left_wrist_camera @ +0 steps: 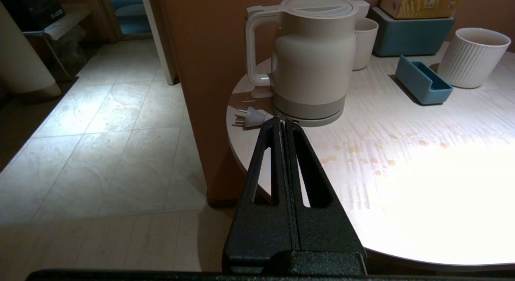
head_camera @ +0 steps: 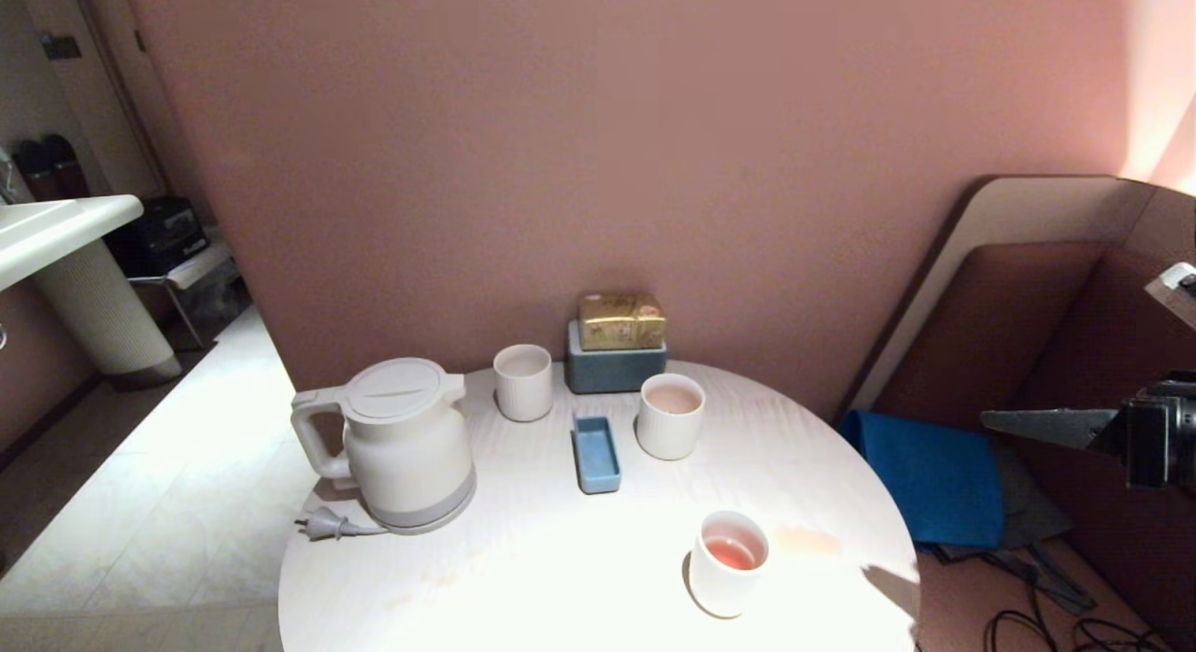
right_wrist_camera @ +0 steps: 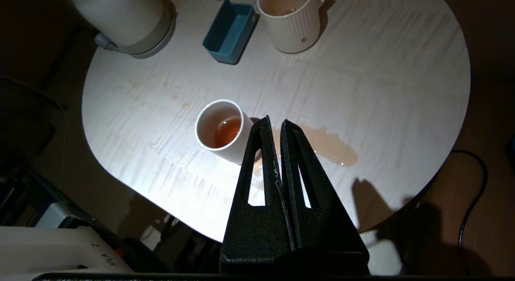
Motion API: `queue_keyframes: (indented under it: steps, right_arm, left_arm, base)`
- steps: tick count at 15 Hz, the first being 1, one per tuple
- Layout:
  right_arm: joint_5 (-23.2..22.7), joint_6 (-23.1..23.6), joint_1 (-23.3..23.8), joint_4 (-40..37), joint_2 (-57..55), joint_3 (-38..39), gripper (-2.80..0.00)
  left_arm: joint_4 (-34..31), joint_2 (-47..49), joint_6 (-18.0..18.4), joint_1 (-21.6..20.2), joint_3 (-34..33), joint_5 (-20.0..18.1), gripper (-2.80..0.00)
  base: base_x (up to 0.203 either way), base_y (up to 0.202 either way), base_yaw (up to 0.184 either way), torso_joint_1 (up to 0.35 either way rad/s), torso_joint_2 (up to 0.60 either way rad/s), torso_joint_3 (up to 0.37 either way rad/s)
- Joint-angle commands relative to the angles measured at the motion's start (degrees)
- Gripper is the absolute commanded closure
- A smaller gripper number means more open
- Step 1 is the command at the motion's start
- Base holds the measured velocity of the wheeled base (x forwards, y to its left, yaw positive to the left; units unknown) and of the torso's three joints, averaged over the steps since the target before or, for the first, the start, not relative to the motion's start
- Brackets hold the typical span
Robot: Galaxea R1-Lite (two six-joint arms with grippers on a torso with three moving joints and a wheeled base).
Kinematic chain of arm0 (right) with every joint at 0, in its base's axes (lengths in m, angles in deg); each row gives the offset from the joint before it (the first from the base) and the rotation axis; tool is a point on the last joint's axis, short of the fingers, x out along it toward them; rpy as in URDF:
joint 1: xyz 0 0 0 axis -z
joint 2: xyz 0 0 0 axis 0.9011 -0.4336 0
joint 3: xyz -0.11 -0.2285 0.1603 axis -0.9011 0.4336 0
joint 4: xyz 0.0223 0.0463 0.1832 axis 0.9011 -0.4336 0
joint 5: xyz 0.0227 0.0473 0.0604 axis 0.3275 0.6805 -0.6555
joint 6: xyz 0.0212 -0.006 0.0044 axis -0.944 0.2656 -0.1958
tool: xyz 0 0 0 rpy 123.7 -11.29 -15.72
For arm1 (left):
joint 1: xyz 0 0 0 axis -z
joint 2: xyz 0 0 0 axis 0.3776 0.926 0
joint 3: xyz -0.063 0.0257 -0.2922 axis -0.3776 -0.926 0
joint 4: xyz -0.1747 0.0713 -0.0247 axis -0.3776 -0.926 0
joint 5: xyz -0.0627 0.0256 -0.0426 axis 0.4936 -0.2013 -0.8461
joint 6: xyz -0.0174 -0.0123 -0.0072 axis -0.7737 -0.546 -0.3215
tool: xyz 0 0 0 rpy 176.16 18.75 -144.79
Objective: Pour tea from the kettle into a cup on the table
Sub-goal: Pick up the cup
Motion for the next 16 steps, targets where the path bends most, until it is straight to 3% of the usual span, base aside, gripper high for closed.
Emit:
queue_keyframes:
  steps: [1, 4, 7, 11, 16]
  right_arm:
    - [-3.38, 4.35, 2.54, 0.09, -11.71, -3.69, 0.0]
    - [-5.39, 8.04, 5.14, 0.32, -20.32, -13.67, 0.0]
    - [-5.76, 8.63, 5.65, 0.44, -24.67, -18.37, 0.0]
    - [-7.66, 8.71, 4.25, 2.64, -29.0, -19.18, 0.0]
    - [-7.54, 8.78, -1.12, 6.85, -29.49, -17.68, 0.0]
  left_arm:
    - [0.03, 0.09, -0.01, -0.01, 0.0, 0.01, 0.0]
    - [0.03, 0.09, -0.01, -0.01, 0.0, 0.01, 0.0]
    - [0.03, 0.09, -0.01, -0.01, 0.0, 0.01, 0.0]
    - [0.03, 0.09, -0.01, -0.01, 0.0, 0.01, 0.0]
    - [0.03, 0.09, -0.01, -0.01, 0.0, 0.01, 0.0]
  base:
    - [0.0, 0.0, 0.0, 0.0, 0.0, 0.0]
    - [0.0, 0.0, 0.0, 0.0, 0.0, 0.0]
    - [0.0, 0.0, 0.0, 0.0, 0.0, 0.0]
    - [0.0, 0.0, 0.0, 0.0, 0.0, 0.0]
    - [0.0, 0.0, 0.0, 0.0, 0.0, 0.0]
